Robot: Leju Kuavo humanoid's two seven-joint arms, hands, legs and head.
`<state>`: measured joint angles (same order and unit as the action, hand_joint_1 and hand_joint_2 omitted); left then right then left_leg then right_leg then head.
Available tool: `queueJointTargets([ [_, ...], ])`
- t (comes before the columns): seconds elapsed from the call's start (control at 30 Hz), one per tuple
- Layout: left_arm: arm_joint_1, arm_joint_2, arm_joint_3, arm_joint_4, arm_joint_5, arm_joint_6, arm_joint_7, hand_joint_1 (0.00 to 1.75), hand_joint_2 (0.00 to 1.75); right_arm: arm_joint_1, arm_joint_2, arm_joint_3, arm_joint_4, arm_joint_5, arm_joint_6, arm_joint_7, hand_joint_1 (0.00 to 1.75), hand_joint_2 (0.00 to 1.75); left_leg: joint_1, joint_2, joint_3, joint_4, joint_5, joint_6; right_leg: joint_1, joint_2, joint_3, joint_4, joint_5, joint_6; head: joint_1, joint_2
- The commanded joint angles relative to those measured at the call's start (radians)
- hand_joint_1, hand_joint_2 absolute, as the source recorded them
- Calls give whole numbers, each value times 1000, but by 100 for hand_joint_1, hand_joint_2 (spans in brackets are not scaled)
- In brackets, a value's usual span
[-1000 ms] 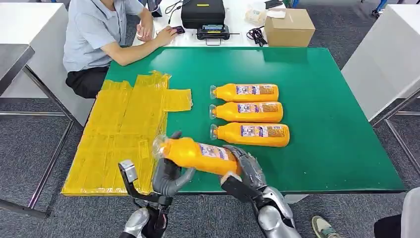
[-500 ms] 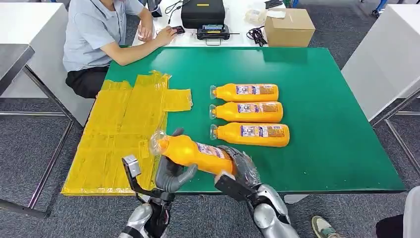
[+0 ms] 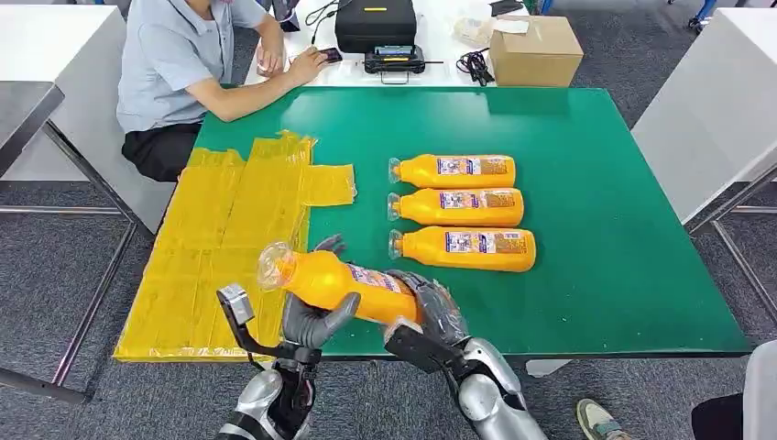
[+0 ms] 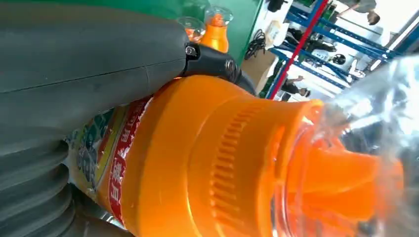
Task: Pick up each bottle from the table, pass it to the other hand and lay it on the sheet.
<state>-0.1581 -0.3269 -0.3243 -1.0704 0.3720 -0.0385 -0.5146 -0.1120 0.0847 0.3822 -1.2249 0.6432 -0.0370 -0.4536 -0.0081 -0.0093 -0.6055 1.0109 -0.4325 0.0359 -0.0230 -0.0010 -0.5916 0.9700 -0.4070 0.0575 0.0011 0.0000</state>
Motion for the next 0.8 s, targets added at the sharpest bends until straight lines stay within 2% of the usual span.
queueJointTargets([
  [0.03,-18,8,5,-14,-9,-8,-22,175,175,-31,1,10,86,-13,-6,-8,0,175,1,1,2,0,-1,-2,1,1,2,0,0,-2,0,0],
  [0.17,10,20,11,-69,-44,21,-21,175,175,-8,13,-49,127,-26,-19,10,0,175,2,1,3,0,-1,-2,2,1,3,-1,-1,-2,0,0],
  [0.33,15,21,15,-78,-51,27,-21,175,175,-5,15,-53,133,-23,-26,8,0,175,1,1,3,-1,-1,-2,1,0,3,-1,-1,-2,0,0],
  [0.43,23,36,16,-115,-263,207,-45,175,175,30,23,-97,117,-11,-46,16,0,175,2,2,5,-1,-2,-3,2,2,5,-1,-2,-4,0,0],
  [0.47,28,52,17,-138,-421,331,-35,175,175,55,19,-114,99,-2,-60,18,0,175,0,0,1,-1,0,-1,1,0,1,-1,0,-1,0,0],
  [0.5,37,62,26,-168,-559,415,-31,175,175,75,16,-128,82,3,-63,16,0,175,1,0,3,-1,-1,-2,1,0,4,-1,-1,-2,0,0],
  [0.6,56,86,94,-241,-1072,638,83,175,175,111,11,-167,45,19,-65,11,0,175,1,0,3,-1,-1,-2,1,0,3,-1,-1,-2,0,0],
  [0.63,58,80,128,-257,-1224,661,135,175,175,107,13,-175,50,24,-64,9,0,175,2,1,6,-1,-3,-3,2,1,5,-1,-2,-4,0,0],
  [0.67,41,103,157,-227,-1525,710,265,175,175,93,15,-183,67,28,-64,4,0,175,2,2,4,-1,-2,-3,2,2,4,-1,-2,-3,0,0],
  [0.7,27,126,170,-201,-1674,711,322,175,175,84,17,-189,78,29,-70,0,0,175,1,3,4,-1,-2,-2,1,3,3,-1,-1,-3,0,0],
  [0.8,-12,149,204,-138,-1838,737,402,175,175,62,23,-200,106,24,-74,-17,0,175,1,3,3,-1,-1,-2,1,3,2,-1,0,-2,0,0],
])
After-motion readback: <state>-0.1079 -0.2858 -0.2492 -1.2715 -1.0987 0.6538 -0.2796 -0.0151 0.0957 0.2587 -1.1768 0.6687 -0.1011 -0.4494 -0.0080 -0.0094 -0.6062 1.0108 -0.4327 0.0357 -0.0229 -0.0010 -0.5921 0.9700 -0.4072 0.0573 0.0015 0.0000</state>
